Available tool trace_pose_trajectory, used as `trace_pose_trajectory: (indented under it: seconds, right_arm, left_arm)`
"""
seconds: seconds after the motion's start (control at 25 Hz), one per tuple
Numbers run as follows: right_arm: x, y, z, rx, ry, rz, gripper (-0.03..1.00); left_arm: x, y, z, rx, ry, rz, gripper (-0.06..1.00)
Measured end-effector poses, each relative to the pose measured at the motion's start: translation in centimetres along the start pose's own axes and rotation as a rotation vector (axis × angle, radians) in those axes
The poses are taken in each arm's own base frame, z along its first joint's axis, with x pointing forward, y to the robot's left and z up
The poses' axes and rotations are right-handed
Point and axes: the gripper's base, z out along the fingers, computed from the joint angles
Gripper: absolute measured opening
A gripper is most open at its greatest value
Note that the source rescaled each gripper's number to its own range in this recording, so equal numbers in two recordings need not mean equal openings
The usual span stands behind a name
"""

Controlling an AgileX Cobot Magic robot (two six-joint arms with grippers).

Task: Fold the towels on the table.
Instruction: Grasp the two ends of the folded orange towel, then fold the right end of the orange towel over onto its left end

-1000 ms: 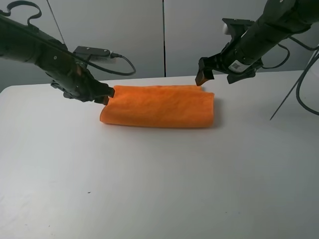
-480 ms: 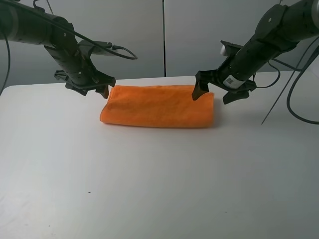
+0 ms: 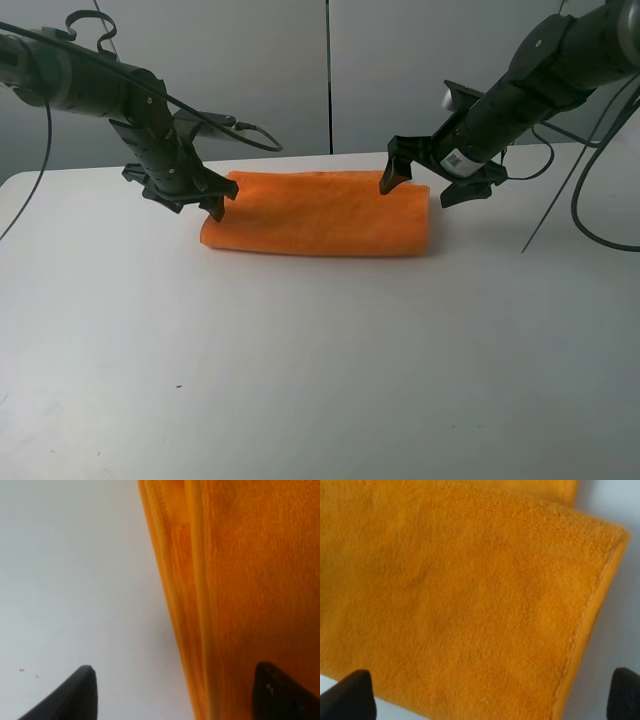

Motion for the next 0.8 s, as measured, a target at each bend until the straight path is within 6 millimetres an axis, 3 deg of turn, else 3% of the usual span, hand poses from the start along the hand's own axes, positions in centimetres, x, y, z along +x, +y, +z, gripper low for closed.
trace_pose_trajectory:
  seconds: [0.2, 0.6, 0.8]
  right_arm:
    - [0.4, -0.9, 2.2, 0.010, 0.026, 0.036, 1.00]
    - [0.3, -1.9, 4.5, 0.010, 0.000, 0.099, 1.00]
    - [0.1, -1.4, 5.1, -0.076, -0.025, 0.139, 1.00]
  left_arm:
    - [0.3, -0.1, 1.1, -0.001, 0.025, 0.002, 0.82]
    - [0.6, 0.0, 1.9, -0.014, 0.040, 0.021, 0.82]
    - [0.6, 0.0, 1.9, -0.015, 0.038, 0.023, 0.82]
